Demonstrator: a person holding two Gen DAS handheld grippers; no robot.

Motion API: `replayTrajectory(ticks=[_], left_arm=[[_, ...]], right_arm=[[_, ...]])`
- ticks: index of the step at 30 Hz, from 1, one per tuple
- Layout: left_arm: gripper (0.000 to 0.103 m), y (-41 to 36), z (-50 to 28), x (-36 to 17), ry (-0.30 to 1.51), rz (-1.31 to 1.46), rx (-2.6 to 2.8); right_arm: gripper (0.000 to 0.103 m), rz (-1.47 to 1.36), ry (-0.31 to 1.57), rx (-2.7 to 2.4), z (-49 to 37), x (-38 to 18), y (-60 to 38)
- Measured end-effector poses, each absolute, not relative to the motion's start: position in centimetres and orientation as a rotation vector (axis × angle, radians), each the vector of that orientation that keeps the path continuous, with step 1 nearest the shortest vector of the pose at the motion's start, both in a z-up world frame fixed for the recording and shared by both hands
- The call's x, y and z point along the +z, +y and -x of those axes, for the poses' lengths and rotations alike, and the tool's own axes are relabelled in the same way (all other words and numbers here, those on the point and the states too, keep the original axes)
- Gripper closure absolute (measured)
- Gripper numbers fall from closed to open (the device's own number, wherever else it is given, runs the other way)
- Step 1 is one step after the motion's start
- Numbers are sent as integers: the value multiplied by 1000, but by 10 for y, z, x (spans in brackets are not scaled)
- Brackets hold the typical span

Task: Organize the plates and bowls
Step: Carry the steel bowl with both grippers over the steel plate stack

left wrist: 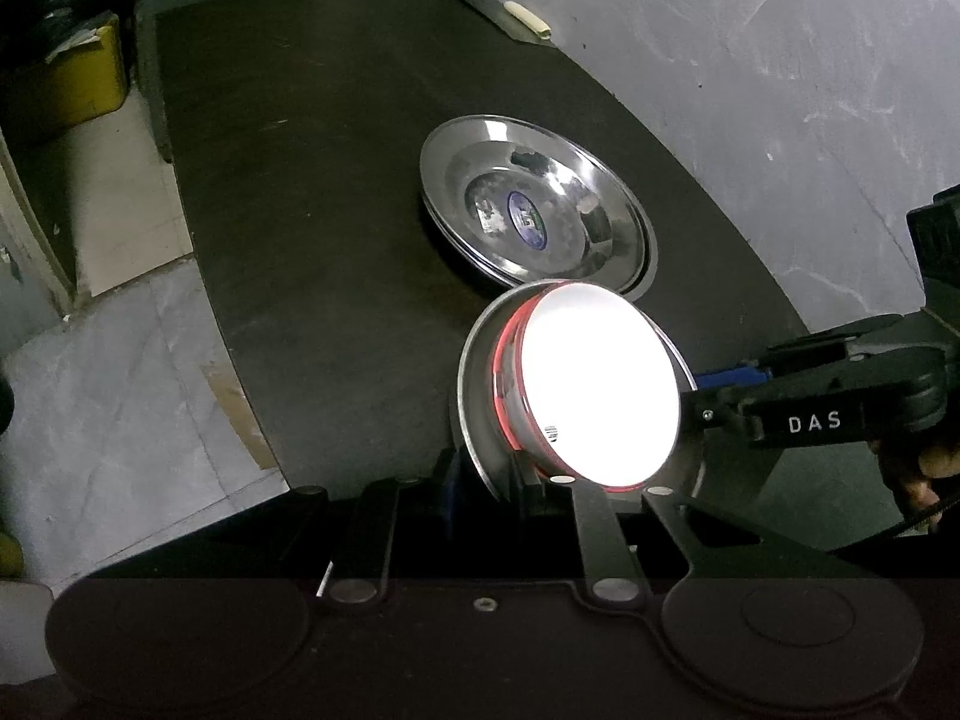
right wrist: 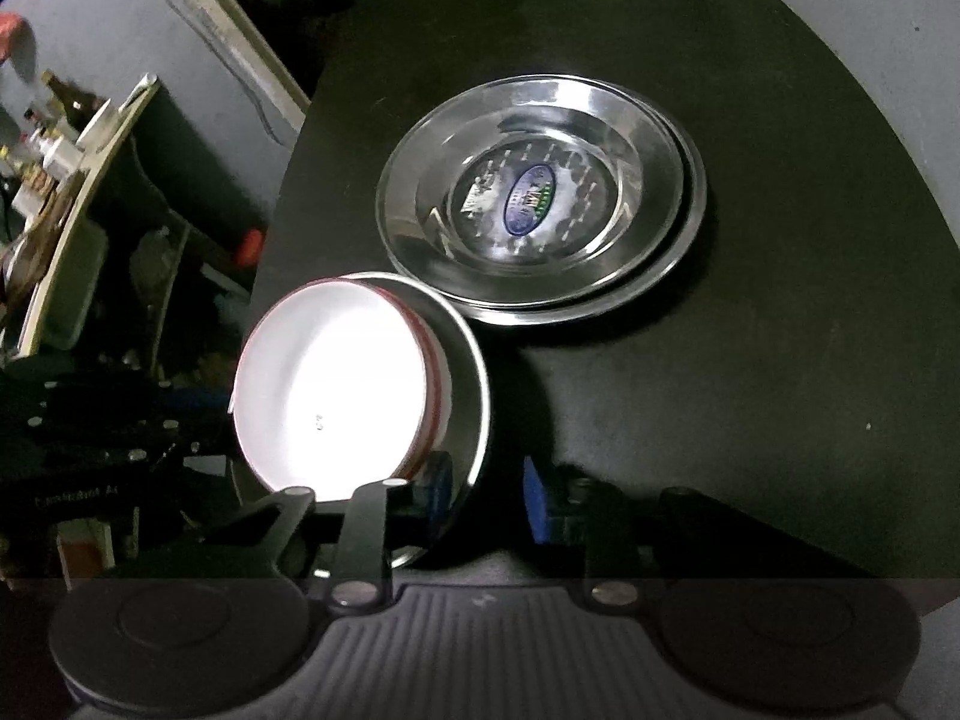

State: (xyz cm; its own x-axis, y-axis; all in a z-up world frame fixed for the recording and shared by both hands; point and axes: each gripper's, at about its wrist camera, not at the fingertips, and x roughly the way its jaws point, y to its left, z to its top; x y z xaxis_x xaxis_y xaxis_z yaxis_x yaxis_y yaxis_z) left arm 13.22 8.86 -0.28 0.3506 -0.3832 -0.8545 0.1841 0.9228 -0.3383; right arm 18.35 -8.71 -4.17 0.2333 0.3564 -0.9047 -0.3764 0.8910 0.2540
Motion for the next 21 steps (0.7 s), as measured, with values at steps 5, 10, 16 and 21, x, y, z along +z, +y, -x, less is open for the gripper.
replayTrajectory(ticks=[5,10,16,21], left_arm=[[85,91,-133,-5,1157,236,-358],[80,94,-135,-8,1168,261,-353],[72,100,-137,-16,1201,309,-363],[80,93,-139,-15,1207,281,-385]], right_arm=[[86,35,1236,529,-182,-39,-81],[86,26,1240,534,-185,-39,-82],[88,1,1222,527,-182,-40,-88],[88,-24,1221,529,-183,-41,-92]])
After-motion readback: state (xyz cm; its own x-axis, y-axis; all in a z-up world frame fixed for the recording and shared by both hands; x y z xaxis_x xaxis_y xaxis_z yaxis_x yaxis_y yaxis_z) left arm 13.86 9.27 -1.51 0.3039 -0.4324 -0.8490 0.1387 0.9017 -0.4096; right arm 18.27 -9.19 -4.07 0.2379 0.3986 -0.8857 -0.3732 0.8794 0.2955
